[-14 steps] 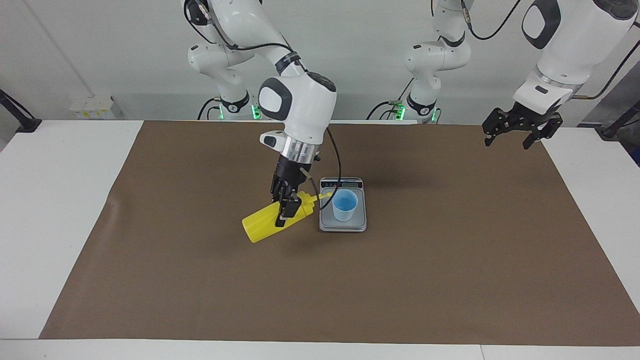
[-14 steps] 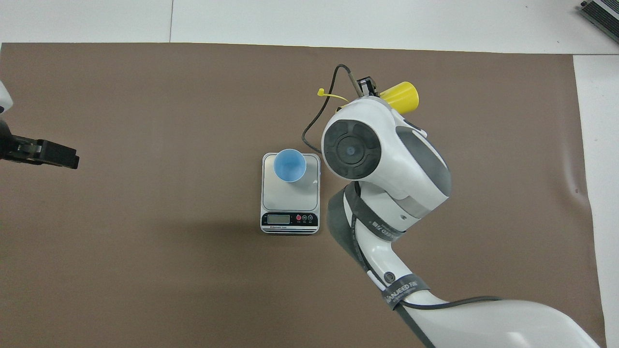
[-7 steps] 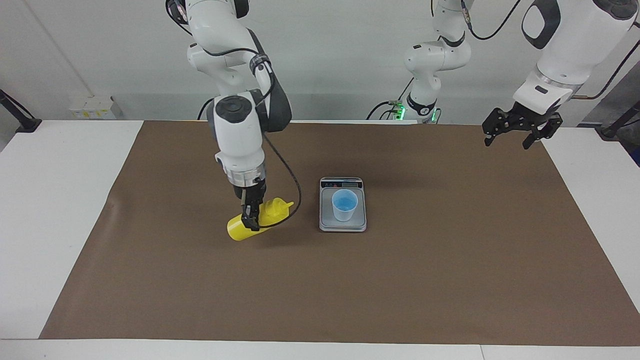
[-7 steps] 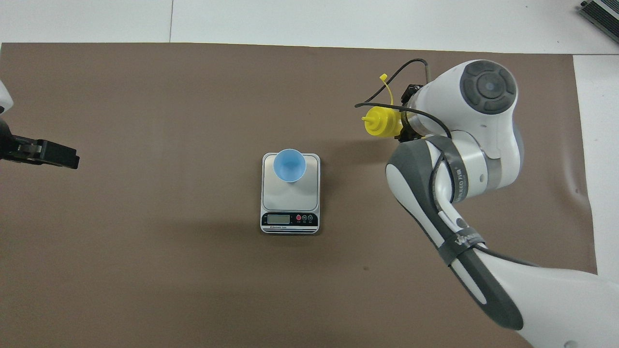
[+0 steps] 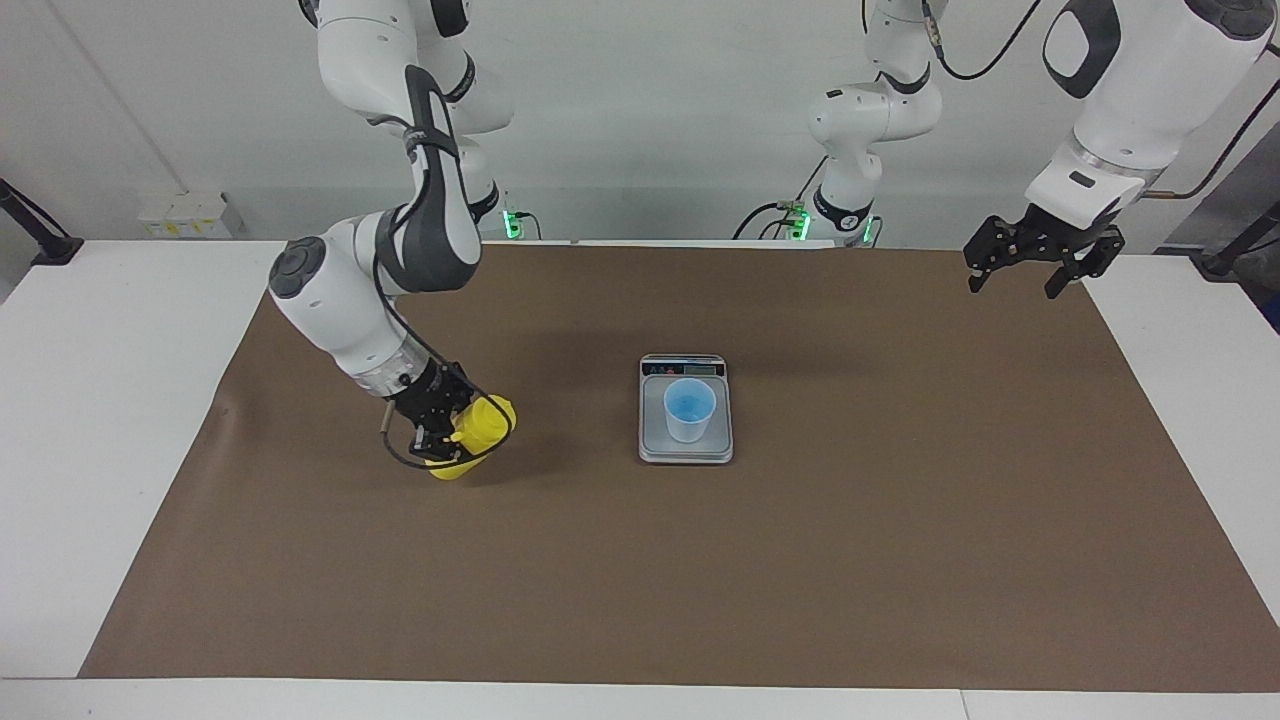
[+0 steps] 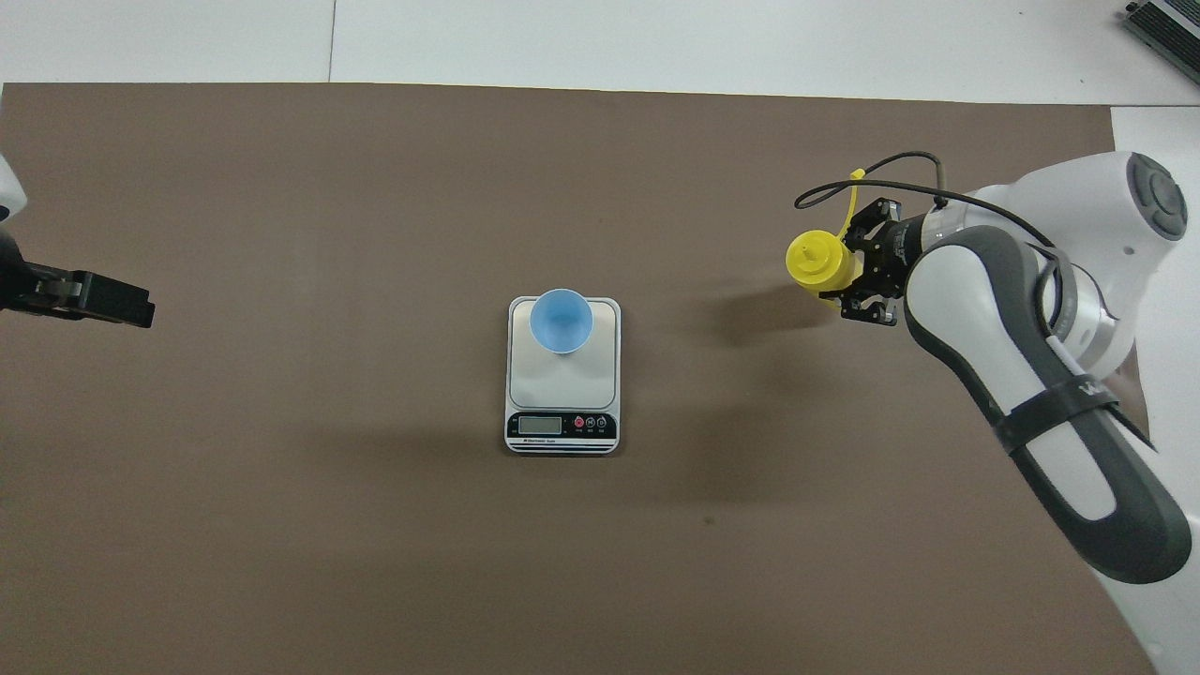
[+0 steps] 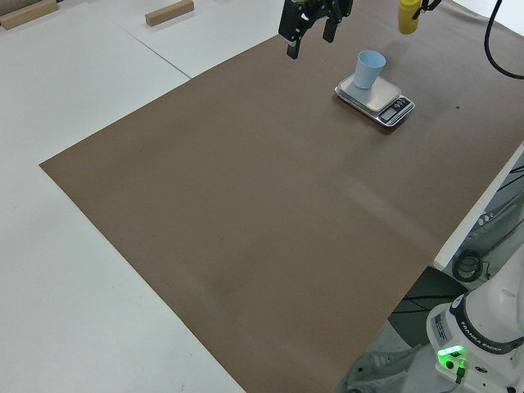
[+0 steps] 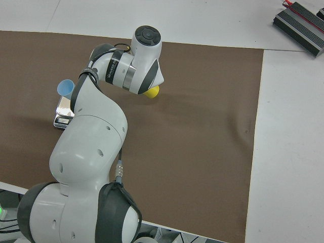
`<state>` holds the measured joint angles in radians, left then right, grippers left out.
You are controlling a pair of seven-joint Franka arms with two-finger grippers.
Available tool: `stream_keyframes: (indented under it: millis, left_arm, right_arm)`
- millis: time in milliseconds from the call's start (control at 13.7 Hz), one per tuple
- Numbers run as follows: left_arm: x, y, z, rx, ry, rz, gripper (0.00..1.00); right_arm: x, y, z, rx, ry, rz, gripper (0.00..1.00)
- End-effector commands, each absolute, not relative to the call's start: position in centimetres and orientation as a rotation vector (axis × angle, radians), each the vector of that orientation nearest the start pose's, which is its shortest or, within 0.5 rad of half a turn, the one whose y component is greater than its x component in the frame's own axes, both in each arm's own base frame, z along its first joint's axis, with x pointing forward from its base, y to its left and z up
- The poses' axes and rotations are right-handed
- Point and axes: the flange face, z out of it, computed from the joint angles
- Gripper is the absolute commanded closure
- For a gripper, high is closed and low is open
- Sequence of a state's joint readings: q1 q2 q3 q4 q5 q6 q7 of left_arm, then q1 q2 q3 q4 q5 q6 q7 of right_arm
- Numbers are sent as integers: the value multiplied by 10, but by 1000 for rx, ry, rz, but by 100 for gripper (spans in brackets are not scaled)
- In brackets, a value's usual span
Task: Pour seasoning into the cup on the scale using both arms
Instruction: 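Turn the yellow bottle upright and carry it back with the right gripper, then lower the yellow bottle onto the table and open the right gripper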
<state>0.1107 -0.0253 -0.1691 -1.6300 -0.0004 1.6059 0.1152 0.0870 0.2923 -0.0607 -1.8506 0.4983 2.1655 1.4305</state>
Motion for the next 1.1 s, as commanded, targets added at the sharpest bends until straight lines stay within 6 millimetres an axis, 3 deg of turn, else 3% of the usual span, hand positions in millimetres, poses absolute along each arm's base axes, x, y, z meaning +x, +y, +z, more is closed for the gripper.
stream_keyframes:
  millis: [0,219,292,365,657,1022]
  left_arm:
    - [541,-32,615,-3121,271,-3,0]
    - [541,-32,615,-3121,271,-6,0]
    - [541,-32,615,-3121,271,-6,0]
    - [541,-32,615,-3121,271,-6,0]
    - [539,-35,613,-3120,271,-10,0]
    - [539,-36,613,-3119,273,-15,0]
  right_arm:
    - [604,17,363,-1832,2023,412,100]
    - [599,5,356,-1809,2010,436,100]
    - [598,1,353,-1797,2023,428,63]
    - [596,1,351,-1795,2030,431,1]
    - [598,-5,353,-1807,2023,384,0]
    - [598,-36,375,-1839,2028,294,0]
